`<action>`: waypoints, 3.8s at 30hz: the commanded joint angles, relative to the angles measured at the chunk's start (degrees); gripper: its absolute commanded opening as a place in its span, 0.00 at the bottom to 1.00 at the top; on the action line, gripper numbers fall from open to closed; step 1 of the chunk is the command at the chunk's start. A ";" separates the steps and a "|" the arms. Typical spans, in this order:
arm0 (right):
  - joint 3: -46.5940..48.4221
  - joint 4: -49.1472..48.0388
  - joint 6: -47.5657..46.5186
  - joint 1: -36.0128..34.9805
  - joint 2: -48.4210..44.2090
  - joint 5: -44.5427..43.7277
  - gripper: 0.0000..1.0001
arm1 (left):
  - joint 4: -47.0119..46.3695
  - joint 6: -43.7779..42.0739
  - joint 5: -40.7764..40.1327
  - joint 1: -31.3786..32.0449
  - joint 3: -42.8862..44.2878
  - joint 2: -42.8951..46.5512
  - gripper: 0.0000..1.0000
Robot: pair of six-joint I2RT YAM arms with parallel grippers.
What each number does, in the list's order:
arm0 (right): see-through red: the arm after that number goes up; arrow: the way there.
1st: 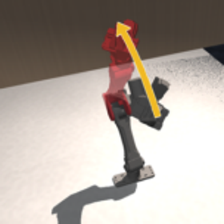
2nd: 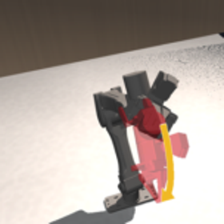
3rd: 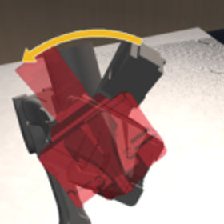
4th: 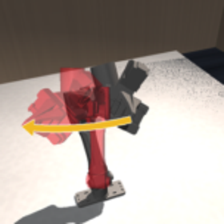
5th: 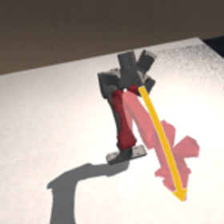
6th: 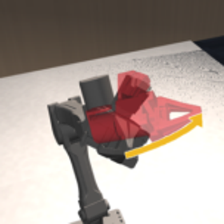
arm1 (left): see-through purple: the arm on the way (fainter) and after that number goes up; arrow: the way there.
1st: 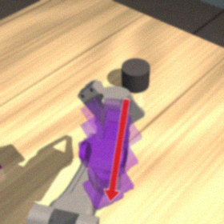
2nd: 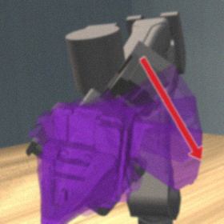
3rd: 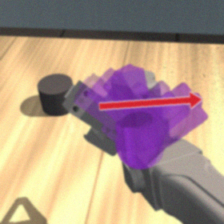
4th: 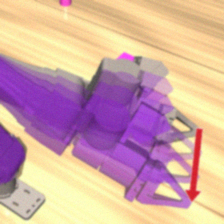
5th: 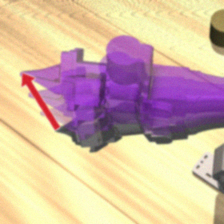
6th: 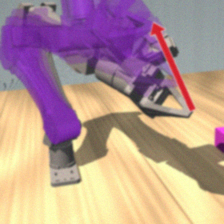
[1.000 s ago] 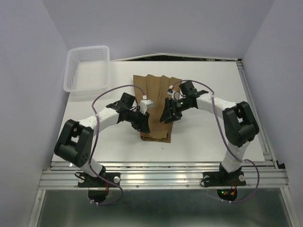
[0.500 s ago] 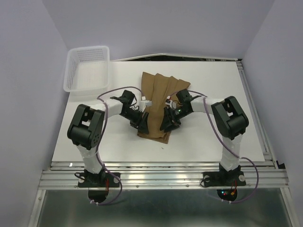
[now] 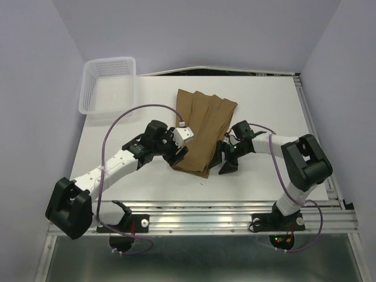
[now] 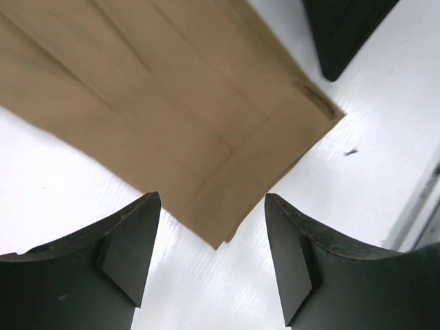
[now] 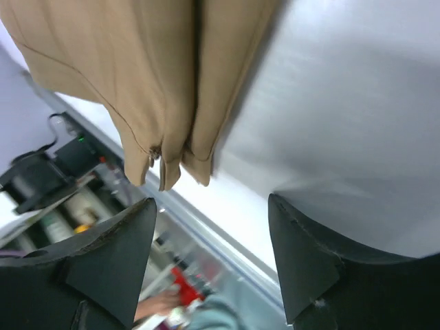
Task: Fold and stack the skirts
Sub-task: Fold the skirt
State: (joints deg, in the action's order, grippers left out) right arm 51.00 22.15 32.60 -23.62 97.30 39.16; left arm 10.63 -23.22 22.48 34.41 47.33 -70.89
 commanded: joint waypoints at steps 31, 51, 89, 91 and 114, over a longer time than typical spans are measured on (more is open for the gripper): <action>-6.09 -28.57 14.24 -1.78 0.62 6.90 0.01 | -29.08 -34.25 -10.26 14.54 -21.40 3.31 0.86; -5.65 -31.72 26.98 0.06 -1.49 12.17 0.01 | -31.29 -34.17 -12.28 15.16 -16.48 -11.63 0.78; 43.19 5.63 -17.83 18.96 17.45 3.22 0.81 | 10.27 -22.31 -19.93 20.69 0.55 -6.63 0.07; 50.03 3.62 -17.83 18.26 21.16 2.24 0.76 | 14.66 -20.12 -19.67 21.04 3.19 -6.10 0.07; 52.81 4.66 -30.67 2.61 38.41 7.24 0.32 | 38.76 -20.99 -14.04 24.39 24.99 -8.03 0.13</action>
State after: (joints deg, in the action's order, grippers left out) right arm 108.73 25.74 5.69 -20.01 138.30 44.18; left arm 47.03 -42.68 8.34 58.46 66.57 -78.13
